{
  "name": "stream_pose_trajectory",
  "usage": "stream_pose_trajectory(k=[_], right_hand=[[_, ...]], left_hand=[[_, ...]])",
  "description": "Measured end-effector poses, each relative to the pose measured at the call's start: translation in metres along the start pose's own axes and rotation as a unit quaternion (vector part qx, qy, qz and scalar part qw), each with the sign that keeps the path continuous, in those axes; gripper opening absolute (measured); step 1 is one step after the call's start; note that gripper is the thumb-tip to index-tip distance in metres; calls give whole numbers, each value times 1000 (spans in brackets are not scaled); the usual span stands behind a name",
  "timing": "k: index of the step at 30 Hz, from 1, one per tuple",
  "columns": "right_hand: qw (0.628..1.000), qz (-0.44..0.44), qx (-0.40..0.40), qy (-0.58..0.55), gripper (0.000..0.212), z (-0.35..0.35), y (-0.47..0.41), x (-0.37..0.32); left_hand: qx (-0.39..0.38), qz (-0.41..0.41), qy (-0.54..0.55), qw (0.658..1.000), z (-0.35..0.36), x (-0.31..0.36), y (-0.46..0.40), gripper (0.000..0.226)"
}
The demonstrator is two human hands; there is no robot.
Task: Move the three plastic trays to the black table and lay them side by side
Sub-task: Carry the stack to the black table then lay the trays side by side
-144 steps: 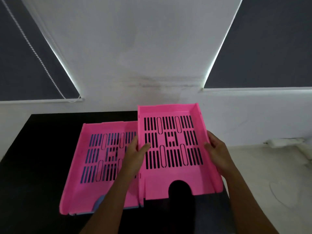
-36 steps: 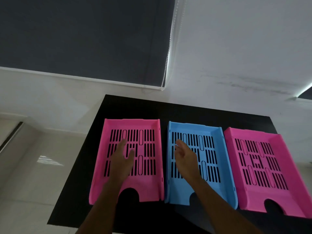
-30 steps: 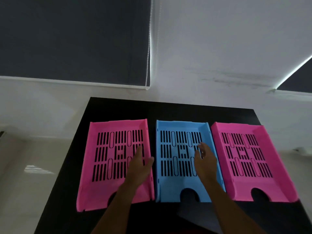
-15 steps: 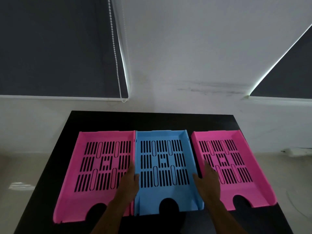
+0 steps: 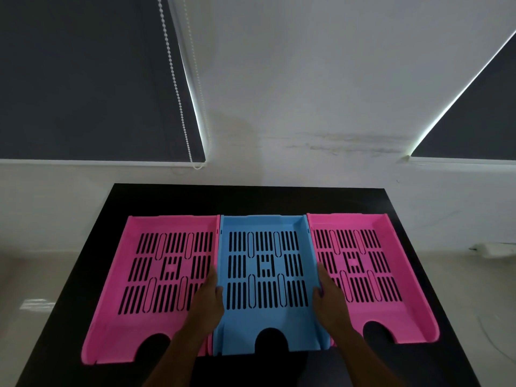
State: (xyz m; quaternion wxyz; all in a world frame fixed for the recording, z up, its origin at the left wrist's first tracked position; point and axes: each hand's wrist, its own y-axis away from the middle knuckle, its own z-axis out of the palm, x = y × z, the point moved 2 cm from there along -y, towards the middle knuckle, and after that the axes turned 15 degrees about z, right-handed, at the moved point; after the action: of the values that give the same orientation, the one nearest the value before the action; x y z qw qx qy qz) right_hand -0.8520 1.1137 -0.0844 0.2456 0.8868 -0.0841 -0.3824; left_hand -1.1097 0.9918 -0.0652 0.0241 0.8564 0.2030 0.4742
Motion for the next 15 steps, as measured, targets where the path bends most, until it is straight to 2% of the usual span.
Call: stream_pose_trajectory(k=[15], right_hand=[[999, -21, 40, 8, 60, 0, -17, -2]], left_hand=[[12, 10, 8, 1000, 7, -14, -28, 68]])
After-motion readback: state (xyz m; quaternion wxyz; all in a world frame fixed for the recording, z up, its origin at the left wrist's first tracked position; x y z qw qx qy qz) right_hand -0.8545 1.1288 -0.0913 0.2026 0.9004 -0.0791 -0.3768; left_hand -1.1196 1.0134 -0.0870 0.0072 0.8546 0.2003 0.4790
